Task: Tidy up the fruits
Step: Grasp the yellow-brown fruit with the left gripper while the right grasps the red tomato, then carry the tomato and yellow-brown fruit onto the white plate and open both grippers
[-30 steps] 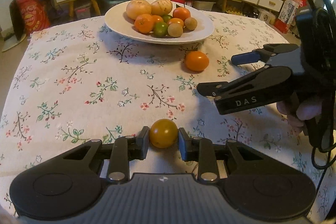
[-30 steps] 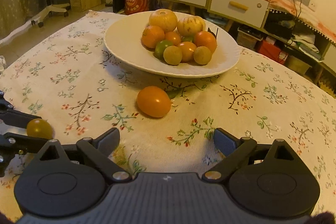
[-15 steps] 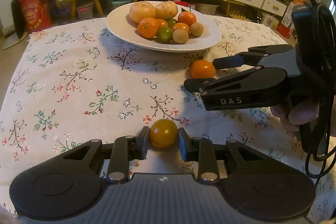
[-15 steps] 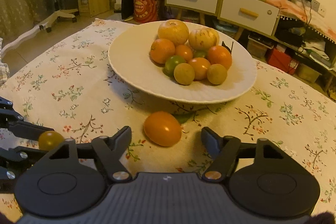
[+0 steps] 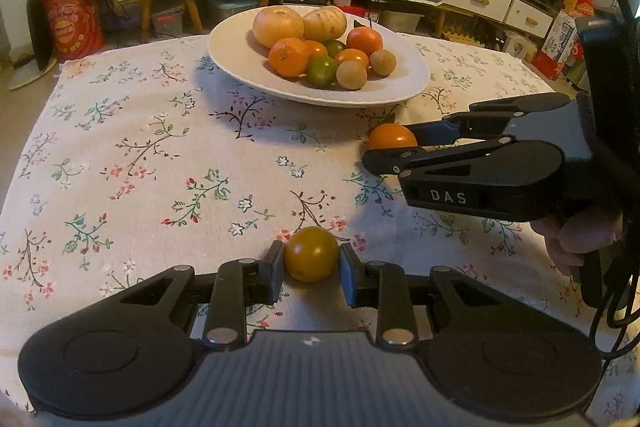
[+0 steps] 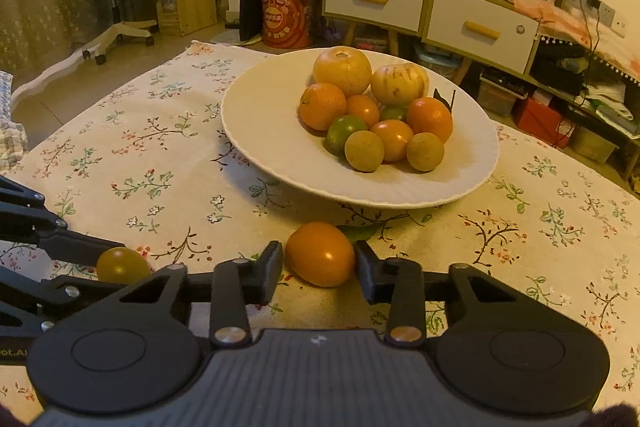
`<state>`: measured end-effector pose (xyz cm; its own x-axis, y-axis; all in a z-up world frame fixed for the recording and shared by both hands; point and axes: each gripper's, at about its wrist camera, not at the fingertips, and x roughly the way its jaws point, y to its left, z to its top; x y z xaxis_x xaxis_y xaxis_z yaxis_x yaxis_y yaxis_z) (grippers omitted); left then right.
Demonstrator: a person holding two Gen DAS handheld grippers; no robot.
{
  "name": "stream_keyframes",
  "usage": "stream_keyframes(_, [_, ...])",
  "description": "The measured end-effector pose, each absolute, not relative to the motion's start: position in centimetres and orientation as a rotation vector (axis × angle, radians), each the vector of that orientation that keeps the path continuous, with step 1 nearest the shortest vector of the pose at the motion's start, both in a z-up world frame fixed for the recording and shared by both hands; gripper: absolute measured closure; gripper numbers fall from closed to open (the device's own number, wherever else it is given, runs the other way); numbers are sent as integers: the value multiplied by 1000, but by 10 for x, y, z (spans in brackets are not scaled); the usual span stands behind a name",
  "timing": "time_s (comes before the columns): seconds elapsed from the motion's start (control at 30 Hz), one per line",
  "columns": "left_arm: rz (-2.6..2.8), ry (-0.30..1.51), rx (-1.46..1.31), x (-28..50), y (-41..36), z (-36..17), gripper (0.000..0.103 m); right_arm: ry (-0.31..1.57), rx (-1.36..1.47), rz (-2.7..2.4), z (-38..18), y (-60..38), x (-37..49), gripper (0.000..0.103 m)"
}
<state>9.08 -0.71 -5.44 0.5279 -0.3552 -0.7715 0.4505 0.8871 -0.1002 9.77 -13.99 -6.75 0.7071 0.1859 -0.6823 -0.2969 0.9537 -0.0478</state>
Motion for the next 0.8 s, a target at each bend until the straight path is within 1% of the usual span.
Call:
stream_keyframes(0.57, [-451, 884, 100, 96, 2, -50, 93, 741, -157, 289, -66, -138, 88, 71])
stream_keyframes(0.8, [-430, 848, 78, 101, 11, -37, 93, 730, -103, 322, -57, -141, 81, 71])
